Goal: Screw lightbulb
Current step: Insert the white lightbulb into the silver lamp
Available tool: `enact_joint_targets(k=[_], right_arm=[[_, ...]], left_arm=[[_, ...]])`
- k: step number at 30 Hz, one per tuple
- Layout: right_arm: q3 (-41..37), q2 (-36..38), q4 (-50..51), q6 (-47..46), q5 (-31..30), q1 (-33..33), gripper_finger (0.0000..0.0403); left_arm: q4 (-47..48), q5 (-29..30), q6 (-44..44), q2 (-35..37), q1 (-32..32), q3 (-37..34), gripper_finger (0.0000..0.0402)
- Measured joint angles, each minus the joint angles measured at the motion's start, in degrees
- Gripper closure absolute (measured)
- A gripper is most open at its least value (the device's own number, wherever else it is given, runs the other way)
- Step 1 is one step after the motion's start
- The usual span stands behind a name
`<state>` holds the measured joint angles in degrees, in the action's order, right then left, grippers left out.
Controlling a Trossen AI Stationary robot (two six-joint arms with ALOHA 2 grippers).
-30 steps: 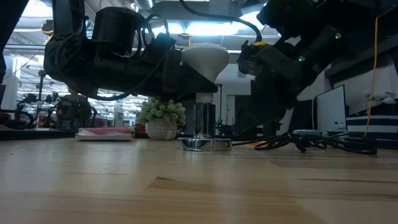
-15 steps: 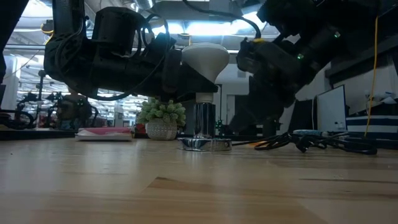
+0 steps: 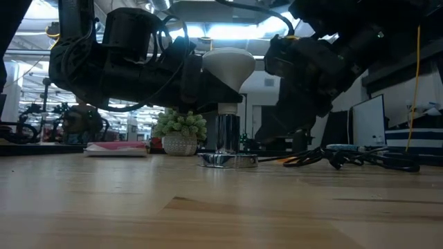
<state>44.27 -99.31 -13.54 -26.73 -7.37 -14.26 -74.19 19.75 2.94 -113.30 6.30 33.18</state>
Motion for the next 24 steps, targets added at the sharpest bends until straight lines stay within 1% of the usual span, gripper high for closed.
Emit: enact_joint_targets(k=[3, 6, 10, 12, 18, 21, 24], right_arm=[[0.0, 0.01, 0.01, 0.01, 0.38, -0.87, 0.0395], [0.0, 0.01, 0.01, 0.03, -1.08, -1.27, 0.0395], [0.02, -0.51, -0.18, 0.15, -6.28, -1.25, 0.0395], [0.02, -1.68, -0.13, 0.19, -7.94, -1.13, 0.0395], [0.02, -5.88, -0.87, 0.16, -9.19, -1.09, 0.0395], [0.02, -7.38, -3.62, 0.16, -11.05, -1.09, 0.0395], [0.02, -8.37, -5.88, 0.21, -11.1, -1.08, 0.0395]], left_arm=[[0.01, -0.07, 0.07, 0.0, -0.25, 0.01, 0.0249], [0.02, -0.15, 0.09, 0.0, -0.39, 0.01, 0.0249], [0.02, -0.15, 0.42, 0.0, -0.39, 0.01, 0.0249], [0.02, -0.13, 0.77, 0.0, -0.39, 0.01, 0.0249], [0.02, -0.09, 1.07, 0.0, -0.34, 0.01, 0.0249], [0.0, -0.07, 1.09, 0.0, -0.34, 0.01, 0.0249], [0.02, -0.07, 1.1, 0.0, -0.34, 0.0, 0.0249]])
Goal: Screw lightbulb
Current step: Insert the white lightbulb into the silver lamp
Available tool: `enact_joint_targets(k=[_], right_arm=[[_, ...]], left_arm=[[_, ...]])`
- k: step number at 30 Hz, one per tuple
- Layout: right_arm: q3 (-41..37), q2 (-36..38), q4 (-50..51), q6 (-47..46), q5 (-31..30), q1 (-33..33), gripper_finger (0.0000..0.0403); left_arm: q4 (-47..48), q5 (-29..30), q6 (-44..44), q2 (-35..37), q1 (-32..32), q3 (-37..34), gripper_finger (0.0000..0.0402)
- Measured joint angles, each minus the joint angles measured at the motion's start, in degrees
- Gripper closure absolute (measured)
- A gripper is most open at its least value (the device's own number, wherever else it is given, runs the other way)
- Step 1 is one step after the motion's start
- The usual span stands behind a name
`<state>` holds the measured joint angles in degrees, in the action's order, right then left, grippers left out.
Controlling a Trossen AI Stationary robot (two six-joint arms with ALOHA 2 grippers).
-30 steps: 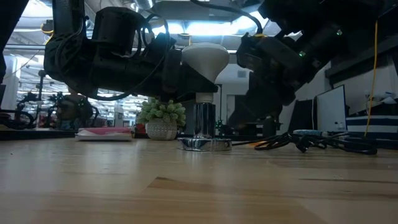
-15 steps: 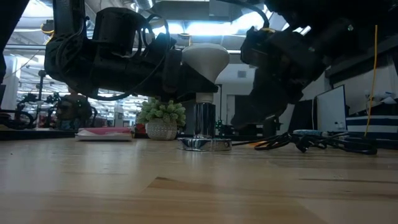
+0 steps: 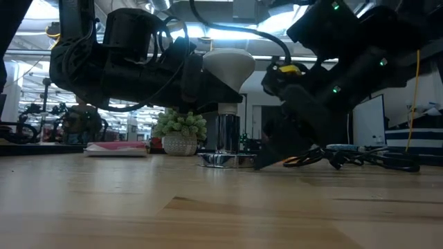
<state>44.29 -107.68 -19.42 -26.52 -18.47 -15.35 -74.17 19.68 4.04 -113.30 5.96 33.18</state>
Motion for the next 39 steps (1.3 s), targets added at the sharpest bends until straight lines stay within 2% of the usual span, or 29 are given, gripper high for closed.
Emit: enact_joint_targets(k=[7, 14, 23, 39], right_arm=[[0.0, -0.22, -0.3, 0.02, -1.28, 1.65, 0.0395], [0.02, -0.17, -0.06, 0.55, 1.41, 5.31, 0.0395], [0.09, -0.15, 1.11, 4.46, -0.46, 6.18, 0.0395], [-0.04, -0.3, 3.06, 2.51, -15.52, 6.64, 0.0395]], left_arm=[[0.0, 0.02, 0.01, 0.0, 0.0, 0.01, 0.0249], [0.0, 0.33, -0.02, 0.0, 0.0, 0.0, 0.0249], [0.0, 0.83, -0.13, 0.0, -0.07, -0.01, 0.0249], [0.15, -0.84, 0.17, -0.02, 0.09, -0.01, 0.0249]])
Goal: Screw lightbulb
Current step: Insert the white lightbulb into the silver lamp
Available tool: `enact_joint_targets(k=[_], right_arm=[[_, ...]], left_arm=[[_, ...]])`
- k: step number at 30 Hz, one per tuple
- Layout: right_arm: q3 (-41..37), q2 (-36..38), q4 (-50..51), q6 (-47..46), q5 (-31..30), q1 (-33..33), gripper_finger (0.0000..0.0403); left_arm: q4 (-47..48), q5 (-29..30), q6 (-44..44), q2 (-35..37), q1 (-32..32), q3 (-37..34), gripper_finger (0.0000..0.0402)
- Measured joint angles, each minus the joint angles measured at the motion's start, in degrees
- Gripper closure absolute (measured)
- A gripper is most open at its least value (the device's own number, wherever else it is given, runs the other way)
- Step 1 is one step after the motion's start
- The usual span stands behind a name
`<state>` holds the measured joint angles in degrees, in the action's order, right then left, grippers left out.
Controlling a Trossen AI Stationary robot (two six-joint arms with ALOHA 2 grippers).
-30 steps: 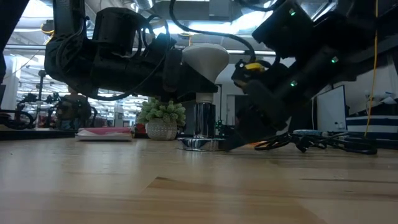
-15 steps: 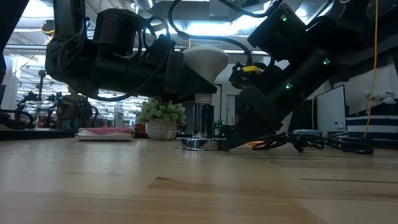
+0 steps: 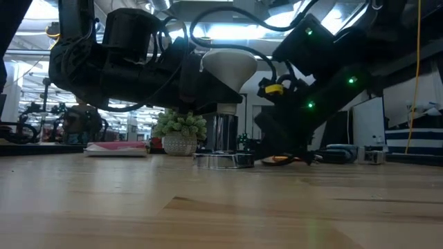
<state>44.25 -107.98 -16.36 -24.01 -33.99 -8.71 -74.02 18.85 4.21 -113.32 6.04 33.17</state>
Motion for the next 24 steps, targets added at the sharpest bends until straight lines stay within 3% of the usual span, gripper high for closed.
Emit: enact_joint_targets(k=[6, 16, 24], right_arm=[[0.0, 1.02, 1.08, 0.28, 0.88, -0.68, 0.0395], [0.0, 9.86, 6.68, 0.02, 1.9, -6.55, 0.0395], [0.01, 8.02, -1.02, -0.16, 13.35, -9.35, 0.0395]], left_arm=[[0.01, 0.31, -0.05, 0.0, 0.0, 0.0, 0.0249], [0.03, 0.66, -0.09, 0.0, -0.02, 0.02, 0.0249], [0.03, 0.8, -0.11, 0.0, -0.04, 0.02, 0.0249]])
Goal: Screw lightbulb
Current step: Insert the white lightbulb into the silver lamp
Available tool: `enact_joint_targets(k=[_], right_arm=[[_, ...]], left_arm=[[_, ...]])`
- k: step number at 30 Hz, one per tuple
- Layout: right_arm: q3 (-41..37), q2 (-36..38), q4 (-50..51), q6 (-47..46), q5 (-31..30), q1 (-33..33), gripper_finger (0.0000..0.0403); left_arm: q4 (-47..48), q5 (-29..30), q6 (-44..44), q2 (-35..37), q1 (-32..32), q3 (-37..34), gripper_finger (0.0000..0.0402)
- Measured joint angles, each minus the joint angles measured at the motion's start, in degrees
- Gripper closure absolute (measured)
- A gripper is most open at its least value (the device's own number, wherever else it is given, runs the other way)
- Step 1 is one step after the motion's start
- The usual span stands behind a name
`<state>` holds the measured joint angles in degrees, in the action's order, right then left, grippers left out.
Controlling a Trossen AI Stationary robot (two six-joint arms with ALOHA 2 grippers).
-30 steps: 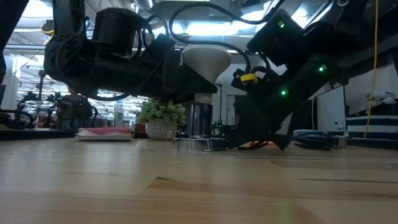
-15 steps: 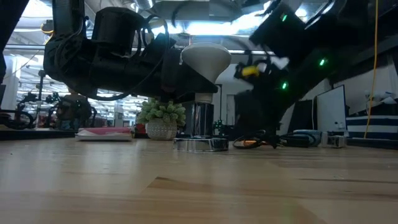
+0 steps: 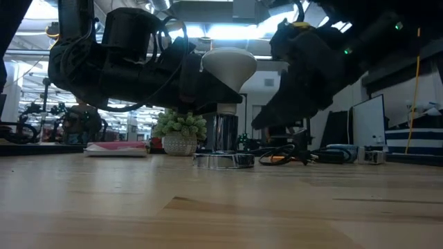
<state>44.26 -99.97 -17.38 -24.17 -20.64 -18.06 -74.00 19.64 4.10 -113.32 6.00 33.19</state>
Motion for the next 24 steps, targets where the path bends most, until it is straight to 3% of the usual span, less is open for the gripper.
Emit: enact_joint_targets(k=[11, 24], right_arm=[[0.02, -7.74, -4.04, 0.01, -0.48, 1.57, 0.0395], [0.02, -8.34, -3.38, 0.46, -4.1, 5.57, 0.0395]], left_arm=[[0.0, 0.04, -0.02, 0.0, -0.02, -0.02, 0.0249], [0.02, 0.93, -0.23, 0.0, -0.11, -0.02, 0.0249]])
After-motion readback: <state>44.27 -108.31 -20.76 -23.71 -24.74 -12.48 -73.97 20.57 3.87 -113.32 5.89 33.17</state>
